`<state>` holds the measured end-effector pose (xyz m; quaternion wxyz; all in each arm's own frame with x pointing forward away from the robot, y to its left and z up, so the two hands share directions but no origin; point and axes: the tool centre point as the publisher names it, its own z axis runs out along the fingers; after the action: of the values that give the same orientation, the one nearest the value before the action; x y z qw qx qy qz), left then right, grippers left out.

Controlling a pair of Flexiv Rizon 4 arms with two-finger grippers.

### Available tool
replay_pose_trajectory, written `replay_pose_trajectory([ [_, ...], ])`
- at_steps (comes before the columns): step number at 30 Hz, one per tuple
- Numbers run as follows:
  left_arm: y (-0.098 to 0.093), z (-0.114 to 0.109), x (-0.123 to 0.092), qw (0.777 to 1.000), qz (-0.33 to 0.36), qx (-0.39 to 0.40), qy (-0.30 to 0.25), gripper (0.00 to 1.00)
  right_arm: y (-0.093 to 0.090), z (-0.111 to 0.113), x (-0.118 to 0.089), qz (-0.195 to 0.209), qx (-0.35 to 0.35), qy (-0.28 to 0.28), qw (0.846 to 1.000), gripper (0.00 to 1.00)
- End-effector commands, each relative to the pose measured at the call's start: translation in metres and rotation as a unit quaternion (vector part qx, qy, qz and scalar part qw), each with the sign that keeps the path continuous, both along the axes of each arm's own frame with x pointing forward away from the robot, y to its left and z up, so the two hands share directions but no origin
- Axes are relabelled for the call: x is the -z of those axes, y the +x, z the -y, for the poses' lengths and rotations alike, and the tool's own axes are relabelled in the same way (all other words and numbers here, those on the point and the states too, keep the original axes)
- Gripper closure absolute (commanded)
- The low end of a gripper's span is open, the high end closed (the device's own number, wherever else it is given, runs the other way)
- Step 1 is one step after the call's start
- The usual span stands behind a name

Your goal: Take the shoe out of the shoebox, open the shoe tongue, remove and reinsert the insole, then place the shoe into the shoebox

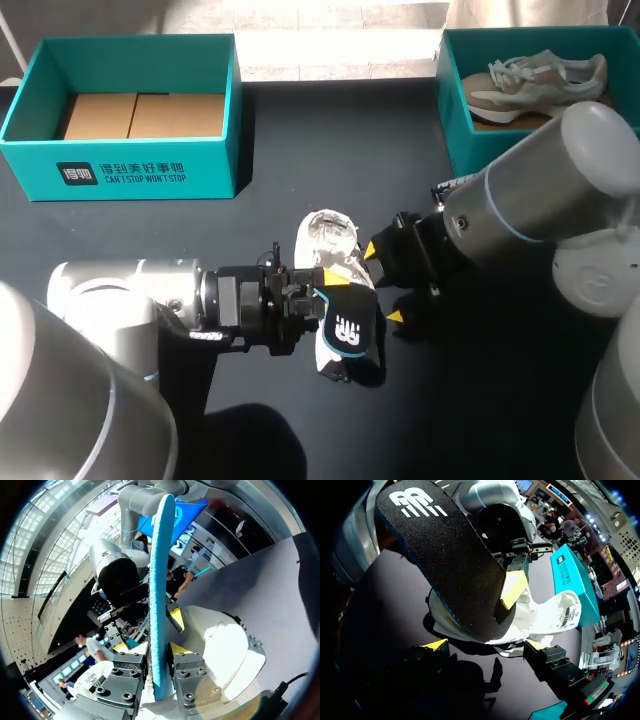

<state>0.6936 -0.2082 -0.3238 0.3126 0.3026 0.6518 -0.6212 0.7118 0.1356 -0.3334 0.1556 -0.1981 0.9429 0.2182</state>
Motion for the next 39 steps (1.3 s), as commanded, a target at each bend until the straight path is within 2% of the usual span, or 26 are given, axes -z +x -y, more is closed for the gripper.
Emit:
replay_pose_trajectory([
  [1, -0.007, -0.006, -0.007, 1.000, 0.000, -0.004, 0.004, 0.75, -0.001, 0.000, 0.001, 0.001, 0.000, 0.001, 1.000, 0.00],
  [15, -0.044, -0.012, -0.019, 1.000, -0.007, -0.001, -0.007, 0.77, -0.001, 0.000, 0.001, 0.001, 0.000, 0.001, 1.000, 0.00],
  [18, -0.052, -0.009, -0.021, 1.000, -0.006, 0.002, -0.009, 0.87, -0.001, 0.000, 0.001, 0.001, 0.000, 0.001, 1.000, 0.00],
  [19, -0.054, -0.008, -0.021, 1.000, -0.006, 0.002, -0.009, 0.97, -0.001, 0.000, 0.001, 0.001, 0.000, 0.001, 1.000, 0.00],
  [20, -0.054, -0.007, -0.021, 1.000, -0.005, 0.002, -0.008, 1.00, -0.001, 0.000, 0.001, 0.001, 0.000, 0.001, 1.000, 0.00],
  [28, -0.050, -0.004, -0.008, 1.000, -0.013, -0.002, -0.004, 1.00, -0.001, 0.000, 0.001, 0.001, 0.000, 0.001, 1.000, 0.00],
  [33, -0.040, -0.007, 0.003, 1.000, -0.021, -0.013, -0.001, 1.00, -0.001, 0.000, 0.001, 0.001, 0.000, 0.001, 1.000, 0.00],
  [39, -0.025, -0.009, 0.007, 1.000, -0.022, -0.022, -0.004, 1.00, -0.001, 0.000, 0.001, 0.001, 0.000, 0.001, 1.000, 0.00],
])
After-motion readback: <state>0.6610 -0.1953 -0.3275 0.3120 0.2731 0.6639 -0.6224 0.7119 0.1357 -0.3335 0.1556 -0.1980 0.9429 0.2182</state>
